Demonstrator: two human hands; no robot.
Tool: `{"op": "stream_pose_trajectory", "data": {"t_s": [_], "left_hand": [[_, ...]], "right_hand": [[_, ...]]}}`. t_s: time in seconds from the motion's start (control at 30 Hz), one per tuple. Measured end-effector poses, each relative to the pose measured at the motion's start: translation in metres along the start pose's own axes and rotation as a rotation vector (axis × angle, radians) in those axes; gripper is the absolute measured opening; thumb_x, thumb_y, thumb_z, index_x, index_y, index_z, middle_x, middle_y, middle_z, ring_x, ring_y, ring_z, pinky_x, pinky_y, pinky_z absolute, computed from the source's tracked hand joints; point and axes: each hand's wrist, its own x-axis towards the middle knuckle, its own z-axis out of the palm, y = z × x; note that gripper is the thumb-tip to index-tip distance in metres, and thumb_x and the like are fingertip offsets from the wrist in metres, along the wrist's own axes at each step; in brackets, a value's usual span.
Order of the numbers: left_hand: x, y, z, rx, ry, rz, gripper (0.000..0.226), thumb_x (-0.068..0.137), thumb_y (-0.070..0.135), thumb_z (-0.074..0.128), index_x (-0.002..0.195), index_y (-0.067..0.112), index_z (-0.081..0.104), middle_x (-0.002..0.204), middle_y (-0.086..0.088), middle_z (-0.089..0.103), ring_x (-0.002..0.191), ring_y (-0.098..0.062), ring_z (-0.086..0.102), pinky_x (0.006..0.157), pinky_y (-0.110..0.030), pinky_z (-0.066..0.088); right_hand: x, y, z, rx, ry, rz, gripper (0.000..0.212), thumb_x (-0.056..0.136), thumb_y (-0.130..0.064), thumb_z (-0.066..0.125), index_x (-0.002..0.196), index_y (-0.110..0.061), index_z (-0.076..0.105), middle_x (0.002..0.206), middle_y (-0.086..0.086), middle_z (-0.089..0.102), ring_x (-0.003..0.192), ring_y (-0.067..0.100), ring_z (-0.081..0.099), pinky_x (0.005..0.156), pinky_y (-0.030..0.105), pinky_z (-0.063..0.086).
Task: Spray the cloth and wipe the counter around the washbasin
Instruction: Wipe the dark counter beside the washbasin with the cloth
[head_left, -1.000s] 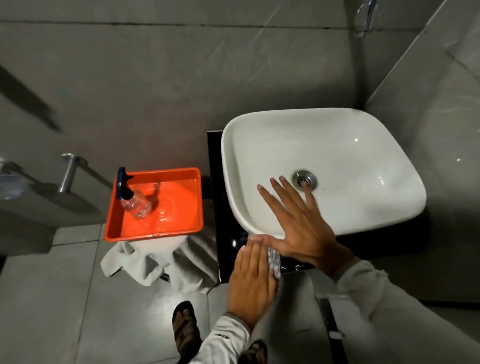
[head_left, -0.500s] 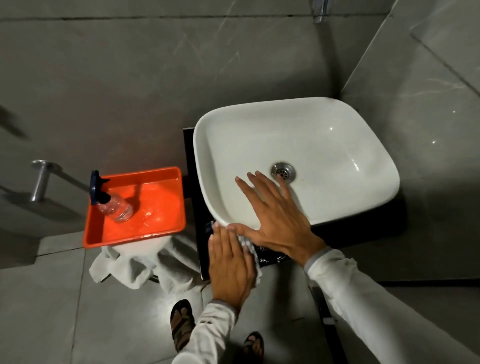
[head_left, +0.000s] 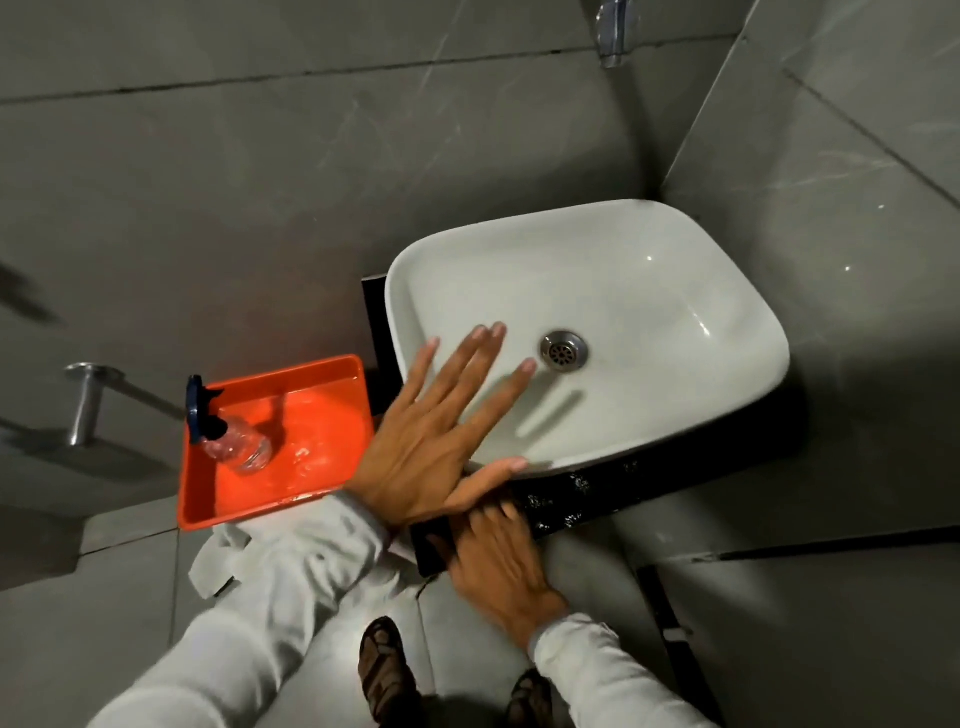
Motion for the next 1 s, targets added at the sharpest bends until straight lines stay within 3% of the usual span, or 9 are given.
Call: {"op": "stream_pose_trajectory", "data": {"t_s": [0.1,0.23,0.3,0.5,0.67,0.73,0.83,0.93,1.0], "left_hand": [[0.028,0.001,0.021,0.075,-0.138,0.177,0.081,0.104,0.070,0.024,0.166,0.018,0.026,0.174,-0.019,0.018,0.163,-0.033,0.014,0.130,-0.063,0.018],[0.028,-0.003,0.034,0.111,-0.191,0.186,0.083,0.103,0.071,0.024,0.168,0.020,0.018,0.175,-0.018,0.017,0.163,-0.032,0.012,0.129,-0.066,0.017],[0.030,-0.001,0.036,0.114,-0.182,0.174,0.084,0.103,0.072,0.022,0.168,0.020,0.016,0.176,-0.017,0.015,0.164,-0.032,0.011,0.129,-0.067,0.014],[0.030,-0.002,0.035,0.090,-0.187,0.129,0.083,0.104,0.069,0.022,0.168,0.018,0.017,0.176,-0.016,0.015,0.164,-0.033,0.012,0.125,-0.072,0.019],[0.031,-0.003,0.029,0.073,-0.238,0.113,0.080,0.104,0.066,0.022,0.169,0.019,0.013,0.176,-0.015,0.016,0.164,-0.032,0.011,0.124,-0.073,0.019],[0.032,-0.002,0.027,0.081,-0.240,0.105,0.080,0.104,0.066,0.023,0.169,0.019,0.014,0.176,-0.015,0.015,0.164,-0.032,0.011,0.125,-0.073,0.019],[0.033,0.003,0.030,0.079,-0.247,0.092,0.081,0.104,0.065,0.025,0.168,0.018,0.015,0.177,-0.015,0.015,0.164,-0.032,0.011,0.125,-0.073,0.018],[0.031,0.003,0.035,0.083,-0.239,0.094,0.081,0.104,0.066,0.023,0.169,0.018,0.014,0.177,-0.014,0.013,0.164,-0.032,0.010,0.126,-0.072,0.017],[0.030,0.001,0.035,0.088,-0.243,0.089,0.081,0.104,0.066,0.022,0.169,0.017,0.014,0.177,-0.014,0.013,0.164,-0.033,0.010,0.125,-0.073,0.017]], "right_hand": [[-0.010,0.013,0.013,-0.036,-0.003,0.006,0.045,0.092,-0.039,0.056,0.128,-0.012,0.060,0.129,0.009,0.068,0.129,0.026,0.055,0.119,0.039,0.025],[-0.057,0.061,0.012,-0.043,0.050,0.071,0.061,0.100,-0.042,0.048,0.152,-0.010,0.040,0.159,0.009,0.043,0.148,0.028,0.041,0.123,0.042,0.024],[-0.069,0.112,-0.005,-0.071,0.075,0.200,0.063,0.100,-0.042,0.047,0.152,-0.007,0.040,0.161,0.011,0.037,0.151,0.030,0.034,0.123,0.046,0.029],[-0.063,0.259,-0.056,-0.101,0.035,0.426,0.058,0.100,-0.036,0.040,0.134,0.008,0.058,0.142,0.028,0.059,0.137,0.044,0.051,0.112,0.058,0.047],[-0.046,0.322,-0.076,-0.082,0.050,0.640,0.044,0.101,-0.026,0.047,0.130,0.006,0.055,0.141,0.030,0.054,0.133,0.044,0.048,0.117,0.053,0.038],[-0.044,0.311,-0.071,-0.079,0.160,0.702,0.042,0.102,-0.018,0.048,0.132,0.010,0.055,0.144,0.032,0.054,0.139,0.044,0.046,0.120,0.053,0.036],[-0.041,0.218,-0.040,-0.049,0.336,0.821,0.046,0.100,-0.017,0.044,0.132,0.015,0.055,0.149,0.034,0.048,0.147,0.044,0.038,0.121,0.057,0.034],[-0.034,0.090,-0.001,0.135,0.332,0.750,0.054,0.099,-0.023,0.038,0.143,0.007,0.048,0.160,0.025,0.035,0.152,0.038,0.030,0.121,0.055,0.027],[-0.035,0.060,0.008,0.191,0.324,0.657,0.056,0.100,-0.027,0.038,0.147,0.002,0.045,0.162,0.020,0.034,0.152,0.033,0.031,0.121,0.053,0.027]]}}
